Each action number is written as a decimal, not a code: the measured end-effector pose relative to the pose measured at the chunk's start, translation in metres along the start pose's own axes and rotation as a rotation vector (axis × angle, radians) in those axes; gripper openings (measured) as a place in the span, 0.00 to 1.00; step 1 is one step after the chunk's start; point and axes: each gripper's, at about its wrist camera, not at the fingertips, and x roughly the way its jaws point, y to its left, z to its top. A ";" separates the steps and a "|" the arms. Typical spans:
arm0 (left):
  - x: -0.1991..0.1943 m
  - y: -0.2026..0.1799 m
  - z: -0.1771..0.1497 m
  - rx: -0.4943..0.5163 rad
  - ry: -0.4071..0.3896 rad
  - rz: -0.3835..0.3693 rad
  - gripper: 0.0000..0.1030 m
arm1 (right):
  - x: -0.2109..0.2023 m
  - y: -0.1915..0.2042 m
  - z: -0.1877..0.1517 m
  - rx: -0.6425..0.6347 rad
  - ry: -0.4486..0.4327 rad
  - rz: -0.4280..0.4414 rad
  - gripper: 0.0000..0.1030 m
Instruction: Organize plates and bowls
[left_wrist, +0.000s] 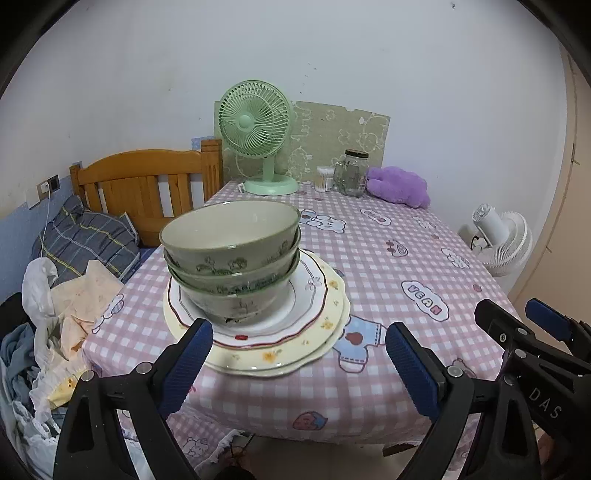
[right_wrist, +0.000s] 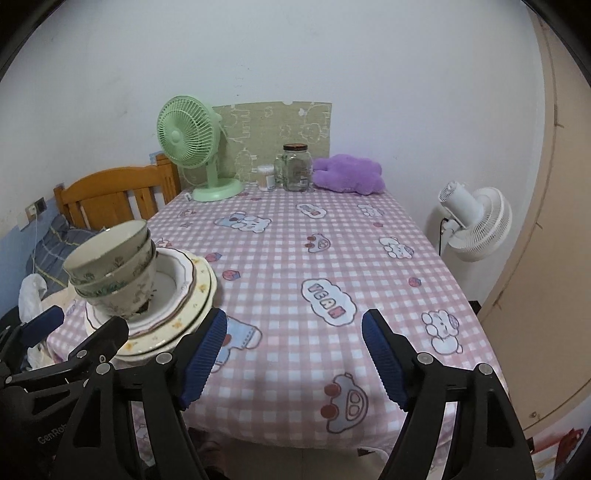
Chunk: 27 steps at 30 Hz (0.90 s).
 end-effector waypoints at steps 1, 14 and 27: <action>-0.001 0.000 -0.001 0.004 -0.004 0.001 0.93 | -0.001 -0.001 -0.003 0.007 -0.003 0.001 0.76; -0.012 0.002 -0.003 0.015 -0.033 0.004 0.95 | -0.013 0.000 -0.009 0.030 -0.028 0.003 0.77; -0.016 0.005 -0.001 0.001 -0.041 -0.007 0.99 | -0.020 -0.001 -0.007 0.041 -0.042 -0.018 0.80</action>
